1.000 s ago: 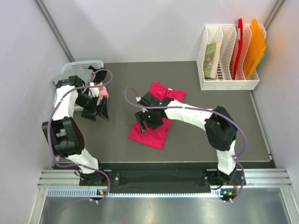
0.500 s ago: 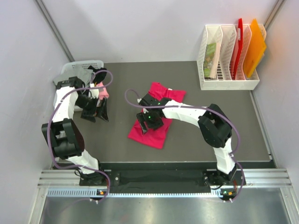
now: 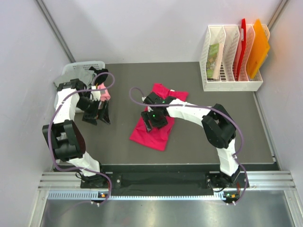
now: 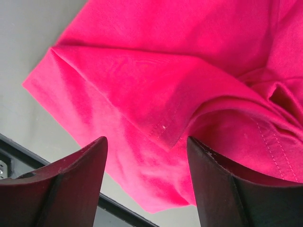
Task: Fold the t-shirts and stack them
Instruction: Fold the folded rectangular tshirt in 1/3 of the way
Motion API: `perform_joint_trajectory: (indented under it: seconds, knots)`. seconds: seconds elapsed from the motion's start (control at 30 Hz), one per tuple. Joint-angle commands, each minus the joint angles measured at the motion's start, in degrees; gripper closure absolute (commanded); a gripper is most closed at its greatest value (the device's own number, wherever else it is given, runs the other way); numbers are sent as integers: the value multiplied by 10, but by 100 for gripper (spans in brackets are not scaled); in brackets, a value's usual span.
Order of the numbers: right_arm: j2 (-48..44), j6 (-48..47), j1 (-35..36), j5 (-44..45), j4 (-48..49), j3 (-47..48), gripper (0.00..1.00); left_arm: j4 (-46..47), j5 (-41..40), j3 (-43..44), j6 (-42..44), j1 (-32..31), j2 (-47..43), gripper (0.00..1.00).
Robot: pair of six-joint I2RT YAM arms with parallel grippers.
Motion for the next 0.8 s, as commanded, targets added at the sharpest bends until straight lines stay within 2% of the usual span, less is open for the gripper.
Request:
perform_joint_trajectory:
  seconds: [0.0,0.1,0.2,0.23,0.3,0.33,0.4,0.77]
  knots:
    - [6,-7,-2,-2,2,52,34,-18,11,1,9,-2,-27,1]
    - [11,-3,-4,-4,2,70,40,-20,11,3,8,-1,-28,1]
    - [18,1,-3,-4,1,84,53,-20,10,3,9,-1,-29,1]
    - [20,3,-4,-4,1,88,64,-20,11,2,8,-1,-31,1]
    - [21,5,-5,-2,0,95,74,-20,11,2,8,-1,-31,1]
    - [25,6,-7,-1,-3,98,84,-21,10,4,8,-2,-31,1]
    - [27,6,-13,-1,-5,109,91,-22,12,4,9,-1,-33,1]
    - [84,15,-88,-27,2,215,94,-27,5,-9,16,-1,-47,1]
